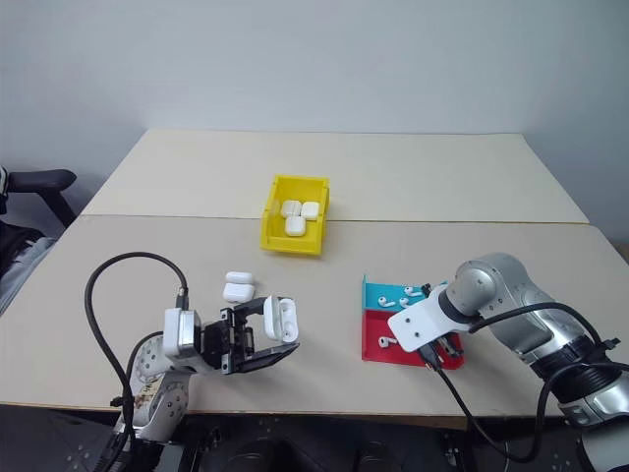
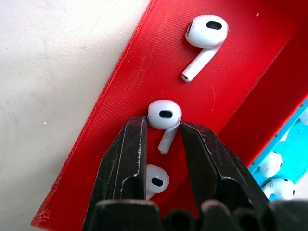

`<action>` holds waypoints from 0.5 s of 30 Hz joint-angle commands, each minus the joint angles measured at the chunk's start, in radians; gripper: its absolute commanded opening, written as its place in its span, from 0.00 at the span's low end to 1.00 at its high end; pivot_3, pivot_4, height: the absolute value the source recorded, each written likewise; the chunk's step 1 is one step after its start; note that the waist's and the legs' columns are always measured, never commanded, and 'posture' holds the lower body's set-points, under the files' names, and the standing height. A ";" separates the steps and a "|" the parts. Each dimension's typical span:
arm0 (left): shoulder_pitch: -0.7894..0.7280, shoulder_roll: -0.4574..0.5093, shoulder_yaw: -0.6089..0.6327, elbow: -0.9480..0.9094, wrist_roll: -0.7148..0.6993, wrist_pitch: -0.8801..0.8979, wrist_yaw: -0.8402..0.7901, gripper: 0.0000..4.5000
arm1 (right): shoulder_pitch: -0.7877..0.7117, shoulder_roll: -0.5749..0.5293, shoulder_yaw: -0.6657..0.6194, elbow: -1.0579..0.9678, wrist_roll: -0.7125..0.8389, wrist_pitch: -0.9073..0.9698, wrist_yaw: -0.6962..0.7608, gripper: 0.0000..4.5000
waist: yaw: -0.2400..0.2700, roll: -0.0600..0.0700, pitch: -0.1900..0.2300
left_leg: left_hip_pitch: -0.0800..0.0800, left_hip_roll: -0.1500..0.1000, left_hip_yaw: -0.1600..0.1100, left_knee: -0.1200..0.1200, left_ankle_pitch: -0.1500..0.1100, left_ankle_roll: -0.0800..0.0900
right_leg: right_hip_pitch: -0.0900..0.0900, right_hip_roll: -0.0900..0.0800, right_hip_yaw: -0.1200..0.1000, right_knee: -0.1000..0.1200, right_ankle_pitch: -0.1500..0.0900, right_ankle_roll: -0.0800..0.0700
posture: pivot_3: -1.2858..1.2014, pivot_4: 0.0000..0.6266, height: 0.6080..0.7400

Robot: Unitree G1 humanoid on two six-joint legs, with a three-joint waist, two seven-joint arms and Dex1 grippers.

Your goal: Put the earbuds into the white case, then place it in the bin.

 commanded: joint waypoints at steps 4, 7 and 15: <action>-0.014 -0.004 0.004 -0.011 -0.006 -0.027 -0.003 0.63 | -0.012 0.002 -0.014 0.002 0.018 -0.054 0.002 0.33 | 0.000 0.000 0.000 | 0.000 0.000 0.000 0.000 0.000 0.000 | 0.000 0.000 0.000 0.000 0.000 0.000 | 0.52 0.24 1.00; -0.012 -0.005 0.002 -0.008 0.001 -0.036 -0.003 0.63 | -0.009 0.003 -0.014 0.007 0.010 -0.064 -0.004 0.33 | 0.000 0.000 0.000 | 0.000 0.000 0.000 0.000 0.000 0.000 | 0.000 0.000 0.000 0.000 0.000 0.000 | 0.52 0.24 1.00; -0.008 -0.005 -0.002 -0.003 0.006 -0.051 -0.002 0.63 | -0.008 0.004 -0.012 0.011 0.014 -0.070 0.006 0.29 | 0.000 0.000 0.000 | 0.000 0.000 0.000 0.000 0.000 0.000 | 0.000 0.000 0.000 0.000 0.000 0.000 | 0.52 0.24 1.00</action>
